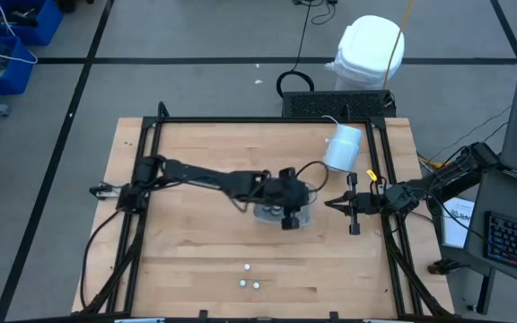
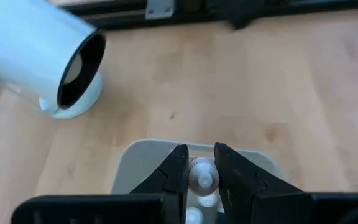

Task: Pick & Place food coloring
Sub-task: Put the small yellow bottle into the gray bin

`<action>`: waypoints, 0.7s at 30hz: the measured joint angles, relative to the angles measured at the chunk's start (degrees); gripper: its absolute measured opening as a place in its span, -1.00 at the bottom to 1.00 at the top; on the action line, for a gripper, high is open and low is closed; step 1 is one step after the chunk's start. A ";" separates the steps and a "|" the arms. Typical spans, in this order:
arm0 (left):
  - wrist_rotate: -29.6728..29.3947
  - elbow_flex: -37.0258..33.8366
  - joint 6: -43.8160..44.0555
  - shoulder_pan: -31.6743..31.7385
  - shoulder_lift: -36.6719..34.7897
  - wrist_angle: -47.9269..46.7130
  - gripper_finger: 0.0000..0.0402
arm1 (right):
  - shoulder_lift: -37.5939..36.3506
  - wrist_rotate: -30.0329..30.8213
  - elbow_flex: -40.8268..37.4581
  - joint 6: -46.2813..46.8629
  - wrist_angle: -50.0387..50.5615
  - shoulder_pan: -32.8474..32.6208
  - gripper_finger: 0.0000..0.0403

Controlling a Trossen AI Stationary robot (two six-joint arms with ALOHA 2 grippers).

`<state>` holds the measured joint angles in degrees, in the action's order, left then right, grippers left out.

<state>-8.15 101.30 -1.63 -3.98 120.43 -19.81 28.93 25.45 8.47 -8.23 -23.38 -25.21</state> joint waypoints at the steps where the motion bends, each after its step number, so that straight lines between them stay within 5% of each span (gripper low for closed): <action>1: 0.57 1.05 -0.03 0.68 1.00 -0.64 -0.68 | 0.00 0.00 0.00 0.00 0.00 -0.01 -1.00; 21: 0.75 3.15 1.70 3.80 8.16 -1.31 -0.68 | 0.00 0.00 0.00 -3.15 -1.86 0.00 -1.00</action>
<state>-7.40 104.44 0.07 -0.19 128.60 -21.12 28.93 25.45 8.47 -11.38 -25.23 -25.21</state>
